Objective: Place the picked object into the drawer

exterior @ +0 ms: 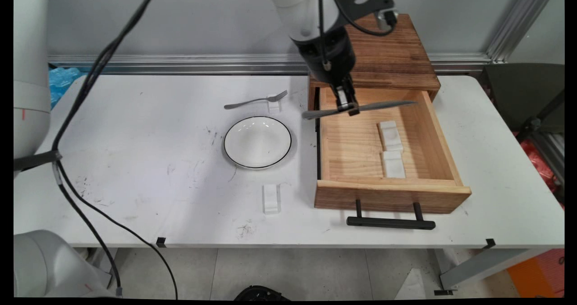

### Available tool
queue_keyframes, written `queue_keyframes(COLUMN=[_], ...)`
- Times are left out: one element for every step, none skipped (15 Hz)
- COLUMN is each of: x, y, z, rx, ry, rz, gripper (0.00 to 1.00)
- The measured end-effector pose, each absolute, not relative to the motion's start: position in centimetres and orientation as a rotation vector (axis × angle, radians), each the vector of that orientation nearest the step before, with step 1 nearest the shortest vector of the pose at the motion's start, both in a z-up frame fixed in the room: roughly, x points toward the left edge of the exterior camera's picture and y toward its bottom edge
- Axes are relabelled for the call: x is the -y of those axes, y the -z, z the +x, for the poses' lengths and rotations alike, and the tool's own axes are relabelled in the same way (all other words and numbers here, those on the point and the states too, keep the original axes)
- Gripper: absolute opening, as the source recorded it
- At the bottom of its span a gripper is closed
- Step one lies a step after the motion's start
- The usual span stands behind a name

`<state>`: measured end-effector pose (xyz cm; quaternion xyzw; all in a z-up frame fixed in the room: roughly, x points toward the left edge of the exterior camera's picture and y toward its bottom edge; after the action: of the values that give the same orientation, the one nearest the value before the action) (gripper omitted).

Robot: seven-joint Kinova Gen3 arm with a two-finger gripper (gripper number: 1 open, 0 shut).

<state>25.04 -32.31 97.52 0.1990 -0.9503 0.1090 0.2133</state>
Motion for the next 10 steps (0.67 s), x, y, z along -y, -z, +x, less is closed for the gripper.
queue_keyframes(x=[32.5, 32.7, 32.8, 33.0, 33.1, 33.2, 33.3, 33.4, 33.5, 33.6], y=[-97.2, -96.9, -96.6, -96.1, -95.8, -95.2, -94.8, -94.3, -93.8, -93.0], z=[24.6, 24.2, 23.9, 23.4, 23.1, 22.7, 22.3, 21.9, 21.5, 21.1], rx=[2.636, 2.635, 2.634, 2.633, 2.632, 2.631, 2.629, 2.628, 2.628, 2.628], ry=[-0.304, -0.305, -0.305, -0.305, -0.305, -0.304, -0.304, -0.303, -0.303, -0.302], rz=[0.543, 0.533, 0.527, 0.519, 0.514, 0.506, 0.501, 0.495, 0.492, 0.488], gripper=[0.0, 0.0, 0.0, 0.0, 0.0, 0.0, 0.0, 0.0, 0.0, 0.0])
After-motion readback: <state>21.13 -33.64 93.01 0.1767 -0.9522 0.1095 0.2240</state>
